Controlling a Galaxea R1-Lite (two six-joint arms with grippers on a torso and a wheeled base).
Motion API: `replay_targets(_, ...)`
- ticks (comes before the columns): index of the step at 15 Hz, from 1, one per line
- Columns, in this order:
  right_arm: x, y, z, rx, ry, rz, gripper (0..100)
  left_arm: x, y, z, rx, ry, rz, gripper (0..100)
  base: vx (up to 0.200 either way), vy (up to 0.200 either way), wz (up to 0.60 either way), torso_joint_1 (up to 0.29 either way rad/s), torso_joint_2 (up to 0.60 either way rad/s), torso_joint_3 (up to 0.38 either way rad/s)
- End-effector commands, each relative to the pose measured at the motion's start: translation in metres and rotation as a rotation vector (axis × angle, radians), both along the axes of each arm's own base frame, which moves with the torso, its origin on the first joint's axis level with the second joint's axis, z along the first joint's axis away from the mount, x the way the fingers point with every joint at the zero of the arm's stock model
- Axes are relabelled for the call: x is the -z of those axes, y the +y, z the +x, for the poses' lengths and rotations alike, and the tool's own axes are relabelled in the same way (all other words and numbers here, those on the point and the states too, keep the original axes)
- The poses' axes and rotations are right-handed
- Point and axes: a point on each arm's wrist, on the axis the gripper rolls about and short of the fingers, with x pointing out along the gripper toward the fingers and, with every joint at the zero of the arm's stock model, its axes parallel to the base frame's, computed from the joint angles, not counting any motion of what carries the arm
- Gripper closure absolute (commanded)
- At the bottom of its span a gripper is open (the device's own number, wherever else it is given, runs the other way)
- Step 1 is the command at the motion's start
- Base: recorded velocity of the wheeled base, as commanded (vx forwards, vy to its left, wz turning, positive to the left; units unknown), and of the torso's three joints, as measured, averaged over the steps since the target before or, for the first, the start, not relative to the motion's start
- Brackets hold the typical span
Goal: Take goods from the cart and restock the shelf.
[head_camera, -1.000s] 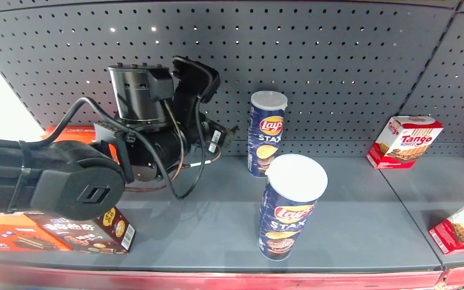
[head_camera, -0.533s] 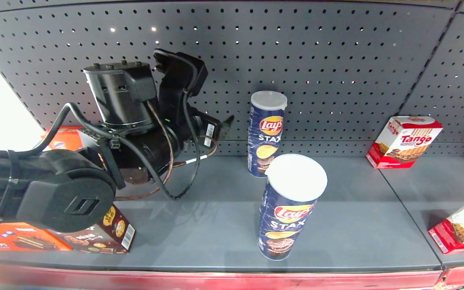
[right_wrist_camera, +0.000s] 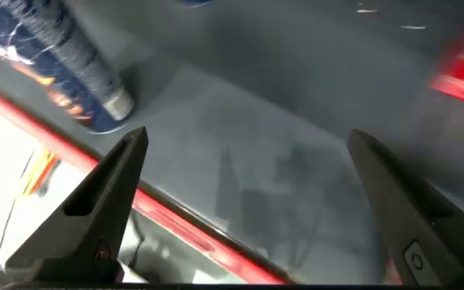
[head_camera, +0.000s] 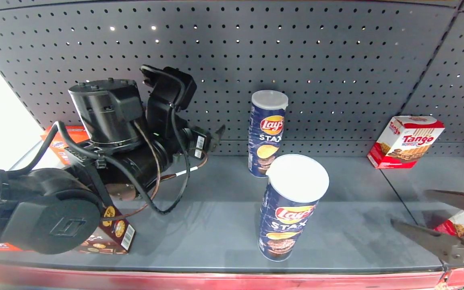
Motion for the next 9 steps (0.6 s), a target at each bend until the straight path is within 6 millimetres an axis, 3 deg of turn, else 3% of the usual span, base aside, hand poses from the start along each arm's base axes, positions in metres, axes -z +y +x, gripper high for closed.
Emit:
replay_targets(1, 0.023, 0.034, 0.031, -0.079, 0.128, -0.088, 0, 0.002, 0.009, 0.000, -0.023, -0.001, 0.001, 0, 0.000, 0.000, 0.00, 0.000, 0.00, 0.000)
replay_targets(3, 0.023, 0.041, 0.034, -0.082, 0.131, -0.100, 0, 0.001, 0.010, 0.000, -0.026, -0.006, -0.003, 0, 0.000, 0.000, 0.00, 0.000, 0.00, 0.000)
replay_targets(5, 0.022, 0.060, 0.047, -0.118, 0.139, -0.115, 0, 0.000, 0.011, -0.001, -0.026, -0.013, -0.007, 0, 0.000, 0.000, 0.00, 0.000, 0.00, 0.000)
replay_targets(9, 0.024, 0.072, 0.060, -0.099, 0.149, -0.140, 0, 0.000, 0.011, -0.001, -0.026, -0.013, -0.007, 0, 0.000, 0.000, 0.00, 0.000, 0.00, 0.000)
